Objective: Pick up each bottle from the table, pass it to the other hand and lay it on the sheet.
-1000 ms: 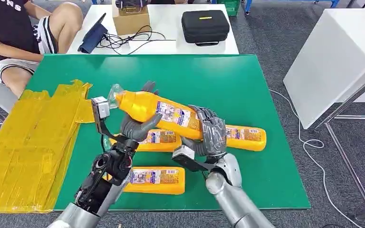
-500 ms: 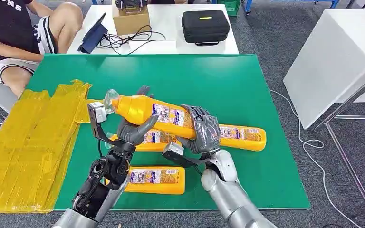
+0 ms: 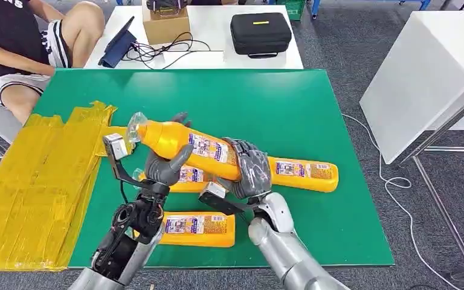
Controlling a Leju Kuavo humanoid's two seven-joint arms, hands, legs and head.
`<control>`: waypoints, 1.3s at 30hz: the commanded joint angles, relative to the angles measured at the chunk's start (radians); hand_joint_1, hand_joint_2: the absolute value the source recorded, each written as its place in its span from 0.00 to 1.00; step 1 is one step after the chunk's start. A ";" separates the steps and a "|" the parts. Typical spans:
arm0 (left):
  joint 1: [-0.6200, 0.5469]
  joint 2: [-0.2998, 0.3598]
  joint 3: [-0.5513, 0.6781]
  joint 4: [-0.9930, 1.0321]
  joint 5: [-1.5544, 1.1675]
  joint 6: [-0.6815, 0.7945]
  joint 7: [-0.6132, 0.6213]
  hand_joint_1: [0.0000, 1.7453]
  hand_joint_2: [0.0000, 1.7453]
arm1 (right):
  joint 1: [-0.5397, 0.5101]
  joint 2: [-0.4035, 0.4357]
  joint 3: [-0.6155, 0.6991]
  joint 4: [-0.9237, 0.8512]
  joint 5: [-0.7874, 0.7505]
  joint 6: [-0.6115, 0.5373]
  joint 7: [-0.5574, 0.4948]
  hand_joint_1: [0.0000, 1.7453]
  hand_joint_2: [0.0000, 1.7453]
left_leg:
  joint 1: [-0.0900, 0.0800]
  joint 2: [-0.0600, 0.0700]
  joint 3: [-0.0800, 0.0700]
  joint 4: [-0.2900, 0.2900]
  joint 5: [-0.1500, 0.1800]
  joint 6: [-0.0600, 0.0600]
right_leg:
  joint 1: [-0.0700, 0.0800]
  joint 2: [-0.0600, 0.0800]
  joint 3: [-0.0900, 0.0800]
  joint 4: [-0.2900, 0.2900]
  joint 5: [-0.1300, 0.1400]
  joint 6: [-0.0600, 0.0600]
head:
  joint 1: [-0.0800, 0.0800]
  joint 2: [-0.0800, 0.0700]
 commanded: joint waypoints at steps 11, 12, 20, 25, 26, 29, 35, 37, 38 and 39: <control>-0.064 -0.004 0.035 -0.035 0.023 0.013 -0.023 1.00 1.00 | -0.001 -0.045 0.119 0.087 -0.016 0.013 -0.002 0.98 1.00 | 0.001 -0.003 0.004 -0.001 -0.001 -0.001 | 0.001 -0.004 0.006 -0.001 -0.002 0.000 | 0.000 0.000; -0.064 -0.004 0.035 -0.035 0.023 0.013 -0.023 1.00 1.00 | -0.001 -0.045 0.119 0.087 -0.016 0.013 -0.002 0.98 1.00 | 0.001 -0.003 0.003 0.000 -0.001 -0.001 | 0.001 -0.004 0.004 -0.001 -0.001 0.000 | 0.000 0.000; -0.061 -0.002 0.026 -0.038 0.022 0.016 -0.036 1.00 1.00 | -0.002 -0.053 0.132 0.075 -0.059 0.009 -0.010 0.99 1.00 | 0.001 -0.003 0.004 -0.001 -0.001 -0.001 | 0.001 -0.004 0.005 -0.002 -0.002 0.000 | 0.000 0.000; -0.063 0.004 0.032 -0.045 0.011 0.034 -0.054 1.00 1.00 | 0.030 -0.086 0.123 -0.066 -0.184 0.031 -0.069 0.82 1.00 | 0.001 -0.004 0.005 0.000 -0.002 -0.001 | 0.001 -0.006 0.006 -0.001 -0.003 0.000 | 0.000 0.000; -0.063 0.006 0.035 -0.048 0.006 0.038 -0.058 1.00 1.00 | 0.045 -0.098 0.125 -0.120 -0.207 0.036 -0.082 0.09 1.00 | 0.001 -0.004 0.003 0.000 -0.001 -0.001 | 0.001 -0.005 0.005 -0.001 -0.002 0.000 | 0.000 0.000; -0.054 0.012 0.059 -0.072 -0.019 0.064 -0.080 1.00 1.00 | 0.113 -0.139 0.123 -0.345 -0.277 0.081 -0.099 0.00 1.00 | 0.001 -0.004 0.002 0.000 -0.001 -0.001 | 0.001 -0.005 0.003 -0.001 -0.002 0.000 | 0.000 0.000; -0.036 0.033 0.127 -0.121 -0.077 0.107 -0.099 1.00 1.00 | 0.186 -0.219 0.087 -0.645 -0.445 0.201 -0.105 0.00 1.00 | 0.000 -0.002 0.003 0.001 -0.002 -0.001 | 0.001 -0.003 0.004 0.000 -0.003 0.001 | 0.001 0.000; -0.040 0.035 0.143 -0.127 -0.103 0.120 -0.103 1.00 1.00 | 0.201 -0.232 0.068 -0.690 -0.475 0.213 -0.105 0.00 1.00 | 0.000 -0.003 0.002 0.000 -0.002 -0.001 | 0.000 -0.003 0.004 0.000 -0.002 0.000 | 0.000 0.000; -0.044 0.037 0.152 -0.127 -0.112 0.126 -0.102 1.00 1.00 | 0.206 -0.237 0.059 -0.708 -0.488 0.218 -0.106 0.00 1.00 | 0.000 -0.002 0.001 0.000 -0.001 0.000 | 0.000 -0.002 0.002 0.000 -0.001 0.000 | 0.000 0.000; -0.046 0.034 0.158 -0.127 -0.119 0.132 -0.100 1.00 1.00 | 0.211 -0.239 0.052 -0.722 -0.499 0.220 -0.107 0.00 1.00 | 0.000 -0.002 0.003 0.000 -0.002 -0.001 | 0.000 -0.003 0.004 0.000 -0.002 0.001 | 0.000 0.000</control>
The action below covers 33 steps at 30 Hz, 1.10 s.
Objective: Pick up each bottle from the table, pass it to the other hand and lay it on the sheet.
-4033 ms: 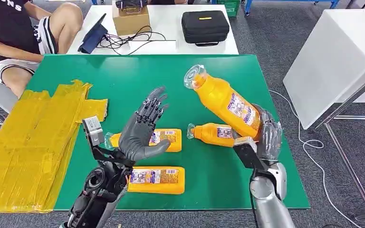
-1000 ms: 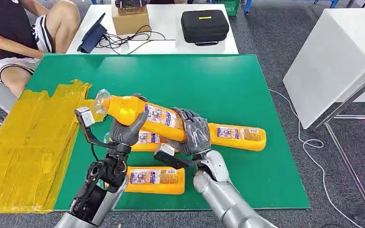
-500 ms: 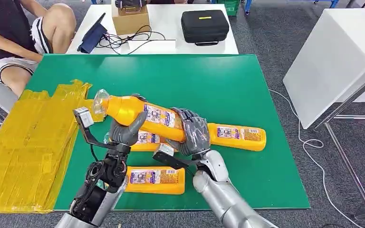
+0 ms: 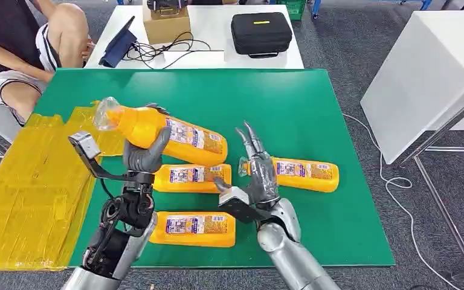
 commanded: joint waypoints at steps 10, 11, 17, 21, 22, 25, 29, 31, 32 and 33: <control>-0.047 0.023 0.127 -0.018 -0.079 0.052 0.001 1.00 1.00 | 0.085 -0.144 -0.062 -0.373 -0.158 0.077 -0.005 0.00 1.00 | 0.000 0.000 0.001 0.000 0.000 -0.001 | 0.000 -0.001 0.002 0.000 -0.001 0.000 | 0.000 0.000; -0.047 0.023 0.127 -0.018 -0.079 0.052 0.001 1.00 1.00 | 0.085 -0.144 -0.062 -0.373 -0.158 0.077 -0.005 0.00 1.00 | 0.000 0.000 0.003 0.000 -0.002 -0.001 | 0.000 -0.002 0.004 0.000 -0.002 0.000 | 0.000 0.000; -0.065 0.024 0.171 -0.050 -0.311 0.228 -0.072 1.00 1.00 | 0.096 -0.148 -0.099 -0.413 -0.355 0.219 0.035 0.00 1.00 | 0.000 0.000 0.003 0.000 -0.002 -0.001 | 0.000 -0.001 0.003 0.000 -0.002 0.000 | 0.000 0.000; -0.107 0.058 0.149 -0.076 -0.698 0.426 -0.068 1.00 1.00 | 0.101 -0.153 -0.146 -0.453 -0.454 0.292 0.066 0.00 1.00 | 0.001 -0.002 0.004 0.001 -0.002 -0.001 | 0.001 -0.003 0.005 0.001 -0.003 0.000 | 0.000 0.000; -0.125 0.076 0.132 -0.056 -0.816 0.457 -0.032 1.00 1.00 | 0.105 -0.148 -0.165 -0.455 -0.494 0.320 0.080 0.00 1.00 | 0.000 -0.001 0.001 0.001 -0.001 -0.001 | 0.000 -0.002 0.002 0.001 -0.002 0.000 | 0.000 0.000; -0.172 0.122 0.090 0.032 -1.087 0.456 0.074 1.00 1.00 | 0.135 -0.142 -0.206 -0.475 -0.530 0.360 0.094 0.00 1.00 | 0.000 -0.003 0.004 0.000 -0.001 -0.001 | 0.001 -0.004 0.005 0.000 -0.002 0.000 | 0.000 0.000; -0.256 0.151 0.043 0.174 -1.475 0.520 0.207 1.00 1.00 | 0.144 -0.142 -0.239 -0.491 -0.604 0.450 0.149 0.00 1.00 | 0.000 -0.004 0.005 -0.001 0.000 -0.001 | 0.000 -0.006 0.006 -0.001 -0.002 0.000 | 0.000 0.000; -0.313 0.167 0.034 0.174 -1.636 0.509 0.279 1.00 1.00 | 0.107 -0.135 -0.253 -0.510 -0.628 0.469 0.165 0.00 1.00 | 0.001 -0.004 0.006 0.000 -0.001 -0.002 | 0.001 -0.005 0.007 0.000 -0.002 0.000 | 0.000 0.000; -0.324 0.177 0.033 0.185 -1.690 0.478 0.307 1.00 1.00 | 0.100 -0.134 -0.256 -0.511 -0.627 0.464 0.175 0.00 1.00 | 0.001 -0.002 0.004 0.002 -0.002 -0.002 | 0.001 -0.004 0.004 0.001 -0.002 0.000 | 0.000 0.000; -0.328 0.183 0.034 0.192 -1.722 0.470 0.323 1.00 1.00 | 0.097 -0.135 -0.257 -0.509 -0.629 0.465 0.180 0.00 1.00 | 0.000 -0.002 0.002 0.002 -0.001 -0.001 | 0.000 -0.003 0.002 0.002 -0.002 0.000 | 0.000 0.000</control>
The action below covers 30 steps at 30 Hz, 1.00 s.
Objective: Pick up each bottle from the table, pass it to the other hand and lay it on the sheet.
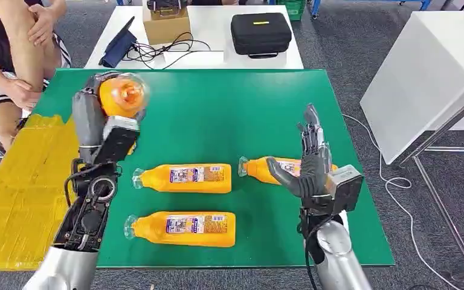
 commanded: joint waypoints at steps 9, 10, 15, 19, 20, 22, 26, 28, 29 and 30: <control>-0.244 0.237 -0.143 0.471 -0.662 -0.102 0.427 1.00 1.00 | -0.035 0.018 -0.118 0.051 -0.036 0.077 0.066 0.00 1.00 | 0.000 0.002 0.006 -0.002 -0.001 -0.002 | 0.000 0.001 0.006 -0.001 -0.001 0.000 | 0.000 0.000; -0.241 0.238 -0.141 0.474 -0.662 -0.096 0.426 1.00 1.00 | -0.036 0.018 -0.119 0.055 -0.035 0.079 0.066 0.00 1.00 | 0.000 0.002 0.008 -0.002 -0.002 -0.002 | 0.001 0.001 0.007 -0.002 -0.002 0.000 | 0.000 0.000; -0.253 0.275 -0.216 0.502 -0.662 -0.161 0.501 1.00 1.00 | -0.039 0.025 -0.136 0.061 -0.025 0.086 0.073 0.00 1.00 | 0.001 0.002 0.004 0.000 -0.001 -0.001 | 0.001 0.000 0.004 0.000 -0.001 0.000 | 0.000 0.000; -0.262 0.282 -0.220 0.610 -0.662 -0.197 0.520 1.00 1.00 | -0.018 0.032 -0.150 0.056 0.011 0.077 0.063 0.00 1.00 | 0.001 0.001 0.008 -0.001 -0.002 -0.002 | 0.001 0.000 0.007 -0.001 -0.002 0.000 | 0.000 0.000; -0.263 0.280 -0.213 0.625 -0.662 -0.190 0.514 1.00 1.00 | -0.015 0.034 -0.154 0.052 0.014 0.076 0.061 0.00 1.00 | 0.001 0.002 0.006 -0.001 -0.001 -0.001 | 0.001 0.001 0.006 -0.001 -0.001 0.000 | 0.000 0.000; -0.263 0.280 -0.213 0.625 -0.662 -0.190 0.514 1.00 1.00 | -0.015 0.034 -0.154 0.052 0.014 0.076 0.061 0.00 1.00 | 0.000 0.002 0.005 -0.001 -0.001 -0.001 | 0.001 0.001 0.005 -0.001 -0.001 0.000 | 0.000 0.000; -0.266 0.278 -0.214 0.626 -0.662 -0.192 0.515 1.00 1.00 | -0.016 0.034 -0.155 0.051 0.014 0.075 0.061 0.00 1.00 | 0.001 0.000 0.003 0.000 -0.001 -0.001 | 0.001 -0.001 0.004 0.000 -0.002 0.000 | 0.000 0.000; -0.266 0.278 -0.214 0.626 -0.662 -0.192 0.515 1.00 1.00 | -0.016 0.034 -0.155 0.051 0.014 0.075 0.061 0.00 1.00 | 0.001 0.000 0.005 0.000 -0.002 -0.002 | 0.001 0.000 0.005 0.000 -0.002 0.000 | 0.000 0.000; -0.268 0.268 -0.196 0.640 -0.662 -0.217 0.504 1.00 1.00 | -0.015 0.036 -0.157 0.049 0.019 0.074 0.061 0.00 1.00 | 0.001 0.001 0.002 0.000 -0.001 -0.001 | 0.001 0.000 0.002 0.000 -0.001 0.000 | 0.000 0.000; -0.269 0.266 -0.189 0.649 -0.662 -0.231 0.500 1.00 1.00 | -0.014 0.037 -0.160 0.048 0.020 0.074 0.061 0.00 1.00 | 0.001 0.000 0.003 0.000 -0.001 -0.001 | 0.001 0.000 0.003 0.000 -0.001 0.000 | 0.000 0.000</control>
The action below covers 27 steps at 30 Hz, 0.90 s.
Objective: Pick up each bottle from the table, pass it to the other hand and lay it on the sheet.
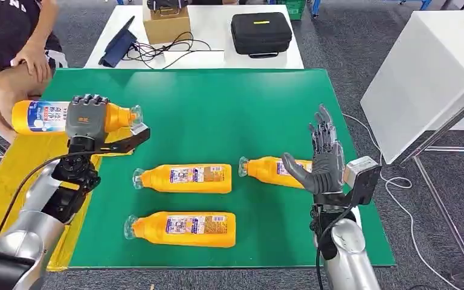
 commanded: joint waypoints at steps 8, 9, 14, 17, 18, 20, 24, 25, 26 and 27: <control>-0.086 -0.046 0.093 0.252 0.000 -0.110 -0.140 1.00 1.00 | 0.014 0.013 -0.052 0.021 0.020 -0.009 -0.005 0.00 1.00 | 0.000 -0.001 0.002 0.000 -0.001 -0.001 | 0.001 -0.002 0.003 -0.001 -0.001 0.000 | 0.000 0.000; -0.087 -0.048 0.095 0.253 -0.001 -0.110 -0.142 1.00 1.00 | 0.012 0.013 -0.052 0.021 0.021 -0.009 -0.004 0.00 1.00 | 0.001 0.000 0.005 0.000 -0.002 -0.001 | 0.001 -0.002 0.005 -0.001 -0.002 0.000 | 0.000 0.000; -0.090 -0.051 0.102 0.258 -0.001 -0.118 -0.146 1.00 1.00 | 0.008 0.014 -0.053 0.024 0.021 -0.009 -0.004 0.00 1.00 | 0.000 0.000 0.002 0.000 -0.001 -0.001 | 0.000 -0.002 0.002 0.000 -0.001 0.000 | 0.000 0.000; -0.092 -0.067 0.149 0.279 0.019 -0.119 -0.212 1.00 1.00 | 0.005 0.011 -0.054 0.031 0.026 -0.006 0.001 0.00 1.00 | 0.001 -0.001 0.005 0.000 -0.002 -0.001 | 0.001 -0.002 0.006 -0.001 -0.002 0.001 | 0.000 0.000; -0.090 -0.067 0.154 0.283 0.021 -0.123 -0.220 1.00 1.00 | 0.005 0.010 -0.055 0.031 0.026 -0.006 0.001 0.00 1.00 | 0.000 0.000 0.002 0.000 -0.001 -0.001 | 0.001 -0.001 0.003 -0.001 -0.001 0.000 | 0.000 0.000; -0.087 -0.066 0.160 0.293 0.021 -0.129 -0.221 1.00 1.00 | 0.005 0.008 -0.056 0.032 0.027 -0.006 0.002 0.00 1.00 | 0.000 0.000 0.005 0.000 -0.002 -0.001 | 0.000 -0.002 0.005 -0.001 -0.002 0.001 | 0.000 0.000; -0.097 -0.060 0.176 0.348 0.000 -0.142 -0.187 0.24 1.00 | 0.000 0.002 -0.052 0.043 0.044 -0.015 0.003 0.00 1.00 | 0.000 0.001 0.003 0.000 -0.001 -0.001 | 0.000 -0.001 0.003 -0.001 -0.001 0.000 | 0.000 0.000; -0.095 -0.051 0.157 0.349 -0.001 -0.131 -0.166 0.00 1.00 | -0.002 0.002 -0.051 0.046 0.047 -0.017 0.002 0.00 1.00 | 0.001 0.001 0.006 -0.001 -0.002 -0.001 | 0.001 -0.001 0.007 -0.001 -0.002 0.000 | 0.000 0.000; -0.097 -0.046 0.142 0.369 -0.001 -0.130 -0.125 0.00 1.00 | -0.003 0.004 -0.049 0.052 0.048 -0.018 0.002 0.00 1.00 | 0.000 0.001 0.004 0.000 -0.001 -0.001 | 0.000 -0.001 0.004 -0.001 -0.001 0.000 | 0.000 0.000; -0.094 -0.040 0.133 0.378 -0.001 -0.129 -0.113 0.00 1.00 | -0.004 0.005 -0.044 0.058 0.052 -0.020 0.002 0.00 1.00 | 0.001 0.001 0.006 -0.001 -0.002 -0.001 | 0.001 -0.001 0.006 -0.001 -0.002 0.000 | 0.000 0.000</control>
